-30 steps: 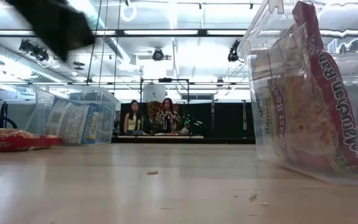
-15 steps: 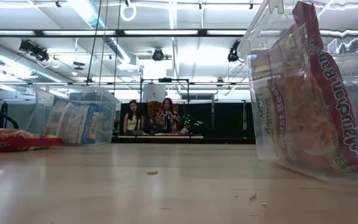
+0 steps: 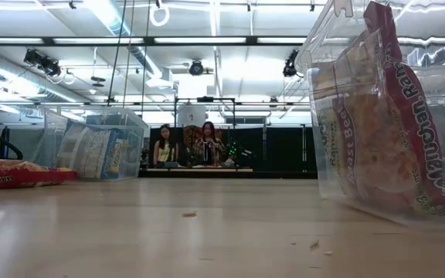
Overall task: Sort Maruchan noodles
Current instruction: Put the red noodle pack into the bottom transparent bin
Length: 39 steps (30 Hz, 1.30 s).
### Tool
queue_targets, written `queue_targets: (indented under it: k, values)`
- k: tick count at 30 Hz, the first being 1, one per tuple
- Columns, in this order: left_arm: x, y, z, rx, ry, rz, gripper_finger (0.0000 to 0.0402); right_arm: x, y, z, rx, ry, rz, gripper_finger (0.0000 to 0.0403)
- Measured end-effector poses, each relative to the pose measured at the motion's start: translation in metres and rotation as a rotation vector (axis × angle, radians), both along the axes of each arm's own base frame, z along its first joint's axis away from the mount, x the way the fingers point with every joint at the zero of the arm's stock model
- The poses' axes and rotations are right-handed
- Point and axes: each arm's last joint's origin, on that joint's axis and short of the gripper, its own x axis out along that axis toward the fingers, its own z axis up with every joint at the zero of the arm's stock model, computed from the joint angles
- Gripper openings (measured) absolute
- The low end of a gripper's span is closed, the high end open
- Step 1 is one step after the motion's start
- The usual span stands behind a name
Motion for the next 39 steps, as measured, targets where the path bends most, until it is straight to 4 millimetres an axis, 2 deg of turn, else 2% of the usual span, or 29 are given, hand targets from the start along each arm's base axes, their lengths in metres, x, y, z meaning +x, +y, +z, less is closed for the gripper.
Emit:
queue_targets:
  k: [4,8,13,19,23,29,33,39]
  values:
    - [0.009,0.005,-0.004,0.118,-0.058,-0.122,0.0176,0.000,0.000,0.000,0.005,-0.002,-0.008,0.0192]
    - [0.027,0.014,-0.007,0.093,0.014,-0.109,0.0183,0.001,0.001,0.000,0.020,-0.013,-0.008,0.0205]
    - [0.045,0.019,-0.022,0.111,0.079,-0.153,0.0211,0.001,0.002,0.001,0.046,-0.020,-0.021,0.0216]
    - [0.061,0.024,-0.037,0.063,0.186,-0.142,0.0244,0.000,0.004,0.000,0.092,0.005,-0.011,0.0218]
    - [0.072,0.031,-0.043,0.055,0.218,-0.114,0.0249,0.002,0.005,0.001,0.108,-0.017,-0.008,0.0218]
    - [0.077,0.035,-0.061,0.076,0.316,-0.205,0.0240,0.006,0.008,0.004,0.119,-0.057,0.023,0.0218]
    - [0.081,0.038,-0.063,0.069,0.339,-0.199,0.0226,0.007,0.009,0.005,0.127,-0.071,0.031,0.0218]
    - [0.083,0.042,-0.063,0.061,0.374,-0.189,0.0168,0.007,0.009,0.005,0.119,-0.066,0.042,0.0218]
